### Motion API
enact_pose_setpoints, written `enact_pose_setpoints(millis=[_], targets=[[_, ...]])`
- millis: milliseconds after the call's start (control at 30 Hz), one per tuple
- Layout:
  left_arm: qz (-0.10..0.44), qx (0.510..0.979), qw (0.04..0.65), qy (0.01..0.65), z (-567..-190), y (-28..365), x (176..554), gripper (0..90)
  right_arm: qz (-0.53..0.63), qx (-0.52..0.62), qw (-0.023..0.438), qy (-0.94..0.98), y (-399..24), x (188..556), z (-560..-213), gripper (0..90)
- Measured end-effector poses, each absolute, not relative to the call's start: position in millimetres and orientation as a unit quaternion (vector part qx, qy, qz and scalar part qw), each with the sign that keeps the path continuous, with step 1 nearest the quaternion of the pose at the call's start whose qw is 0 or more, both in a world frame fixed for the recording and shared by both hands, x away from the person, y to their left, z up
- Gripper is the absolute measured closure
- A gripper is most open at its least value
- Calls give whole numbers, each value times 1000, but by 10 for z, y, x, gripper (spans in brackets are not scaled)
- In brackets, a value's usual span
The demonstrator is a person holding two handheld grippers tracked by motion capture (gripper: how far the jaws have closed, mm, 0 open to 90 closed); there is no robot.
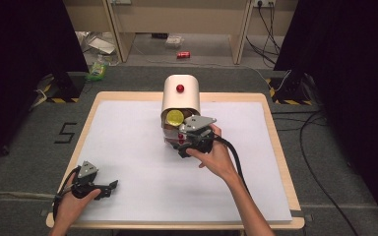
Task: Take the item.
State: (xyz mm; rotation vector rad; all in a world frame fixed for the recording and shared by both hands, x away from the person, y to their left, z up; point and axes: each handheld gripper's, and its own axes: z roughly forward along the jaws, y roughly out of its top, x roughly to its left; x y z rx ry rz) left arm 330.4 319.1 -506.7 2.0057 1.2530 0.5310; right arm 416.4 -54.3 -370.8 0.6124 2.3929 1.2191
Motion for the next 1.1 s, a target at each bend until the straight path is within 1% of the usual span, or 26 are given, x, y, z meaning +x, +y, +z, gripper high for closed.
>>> enact_pose_setpoints(millis=[167, 1100], targets=[[205, 775, 351, 484, -5067, 3191, 3304, 52, 448, 218, 183, 847, -585, 4108, -3731, 231], [207, 775, 350, 484, -5066, 3188, 3302, 52, 446, 206, 170, 854, -628, 3809, -3818, 239]])
